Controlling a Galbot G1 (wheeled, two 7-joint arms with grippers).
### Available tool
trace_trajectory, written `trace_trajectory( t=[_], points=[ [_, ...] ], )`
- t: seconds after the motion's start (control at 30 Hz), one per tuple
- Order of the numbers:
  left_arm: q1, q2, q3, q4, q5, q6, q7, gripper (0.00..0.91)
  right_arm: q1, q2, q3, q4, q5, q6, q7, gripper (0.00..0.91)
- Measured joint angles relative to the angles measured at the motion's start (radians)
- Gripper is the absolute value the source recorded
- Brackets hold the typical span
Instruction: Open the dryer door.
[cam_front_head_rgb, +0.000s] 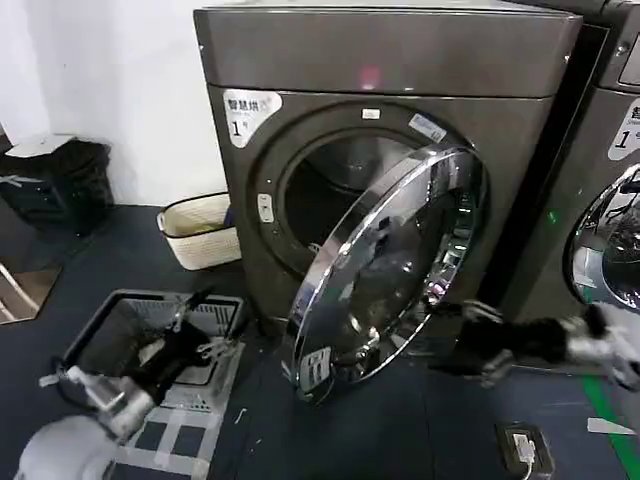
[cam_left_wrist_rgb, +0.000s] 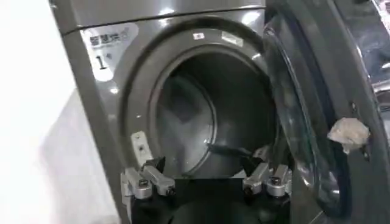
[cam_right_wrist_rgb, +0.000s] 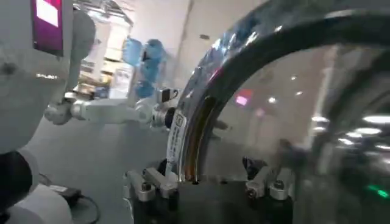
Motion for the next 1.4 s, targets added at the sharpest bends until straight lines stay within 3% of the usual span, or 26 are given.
trace_trajectory(
  t=[0.13, 0.3, 0.43, 0.63, 0.77, 0.9, 1.27, 1.4],
  points=[
    [-0.069, 0.007, 0.079, 0.029, -0.004, -0.016, 0.008, 0.907, -0.198, 0.013, 0.222, 0.056, 0.03, 0.034, 0.055, 0.907],
    [-0.146, -0.006, 0.19, 0.055, -0.007, -0.027, 0.011, 0.907, -0.473, 0.09, 0.489, 0.129, 0.017, 0.137, 0.192, 0.907],
    [-0.201, -0.019, 0.275, 0.076, -0.008, -0.035, 0.012, 0.907, -0.651, 0.207, 0.675, 0.212, -0.057, 0.19, 0.389, 0.907],
    [-0.28, -0.031, 0.386, 0.11, -0.014, -0.054, 0.012, 0.907, -0.833, 0.414, 0.855, 0.343, -0.098, 0.227, 0.633, 0.907],
    [-0.33, -0.047, 0.46, 0.136, -0.015, -0.066, 0.01, 0.907, -0.88, 0.549, 0.919, 0.396, -0.215, 0.257, 0.812, 0.907],
    [-0.379, -0.069, 0.528, 0.161, -0.015, -0.072, -0.001, 0.907, -0.901, 0.677, 0.965, 0.432, -0.391, 0.179, 1.074, 0.907],
    [-0.529, -0.177, 0.716, 0.263, 0.001, -0.063, -0.045, 0.907, -0.798, 0.899, 1.164, 0.453, -0.625, -0.143, 1.525, 0.907],
    [-0.576, -0.231, 0.763, 0.302, 0.004, -0.061, -0.056, 0.907, -0.762, 0.951, 1.292, 0.419, -0.712, -0.208, 1.611, 0.907]
  ],
)
